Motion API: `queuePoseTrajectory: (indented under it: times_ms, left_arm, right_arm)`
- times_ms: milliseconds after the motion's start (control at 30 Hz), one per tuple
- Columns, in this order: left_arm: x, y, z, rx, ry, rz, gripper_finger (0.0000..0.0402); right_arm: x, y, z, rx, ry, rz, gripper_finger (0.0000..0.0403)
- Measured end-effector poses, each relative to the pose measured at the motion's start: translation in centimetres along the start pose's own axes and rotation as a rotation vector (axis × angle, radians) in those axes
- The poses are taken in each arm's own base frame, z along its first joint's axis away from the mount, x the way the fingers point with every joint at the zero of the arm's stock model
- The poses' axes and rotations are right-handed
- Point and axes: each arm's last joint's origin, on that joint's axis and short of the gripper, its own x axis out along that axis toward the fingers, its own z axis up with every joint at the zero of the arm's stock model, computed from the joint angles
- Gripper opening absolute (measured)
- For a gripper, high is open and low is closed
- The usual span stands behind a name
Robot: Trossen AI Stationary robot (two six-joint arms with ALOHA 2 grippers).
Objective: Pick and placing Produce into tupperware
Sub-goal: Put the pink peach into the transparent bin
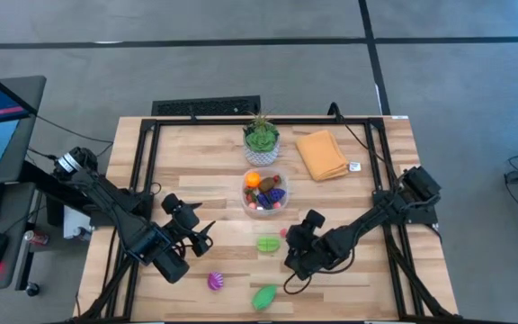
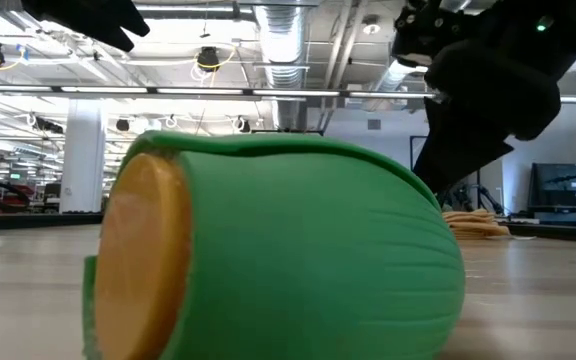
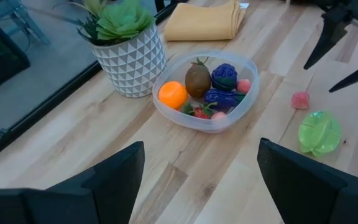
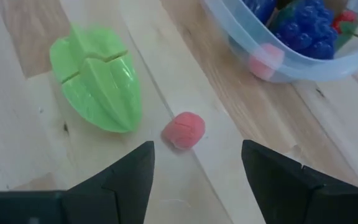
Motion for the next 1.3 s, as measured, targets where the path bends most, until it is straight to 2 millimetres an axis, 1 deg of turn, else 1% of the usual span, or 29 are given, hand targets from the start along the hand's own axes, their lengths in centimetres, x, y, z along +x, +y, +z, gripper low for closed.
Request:
queuePoseTrajectory:
  times_ms: [400,567,700,867,967,1033,1100,1300]
  left_arm:
    - [0.0,0.0,0.0,0.0,-0.001,0.0,0.0302]
    - [0.0,0.0,0.0,-0.001,-0.001,0.0,0.0302]
    - [0.0,0.0,0.0,-0.001,-0.001,0.0,0.0302]
    - [0.0,0.0,0.0,0.0,-0.001,0.001,0.0302]
    - [0.0,0.0,0.0,0.0,-0.001,0.001,0.0302]
    - [0.0,0.0,0.0,0.001,-0.001,0.001,0.0302]
    - [0.0,0.0,0.0,0.002,-0.001,0.002,0.0302]
    - [0.0,0.0,0.0,0.004,0.001,0.003,0.0302]
  right_arm:
    - [1.1,-0.7,1.1,-0.18,0.066,0.075,0.0265]
    - [1.7,-1.4,1.6,-0.181,0.083,0.066,0.0265]
    - [2.1,-1.5,2.1,-0.229,0.106,0.126,0.0265]
    - [2.6,-2.1,2.5,-0.235,0.122,0.131,0.0265]
    - [2.9,-2.2,2.8,-0.255,0.141,0.189,0.0265]
    - [3.3,-2.3,2.8,-0.249,0.142,0.225,0.0265]
    - [3.7,-2.7,2.5,-0.246,0.157,0.221,0.0265]
    - [4.1,-3.0,2.3,-0.241,0.178,0.255,0.0265]
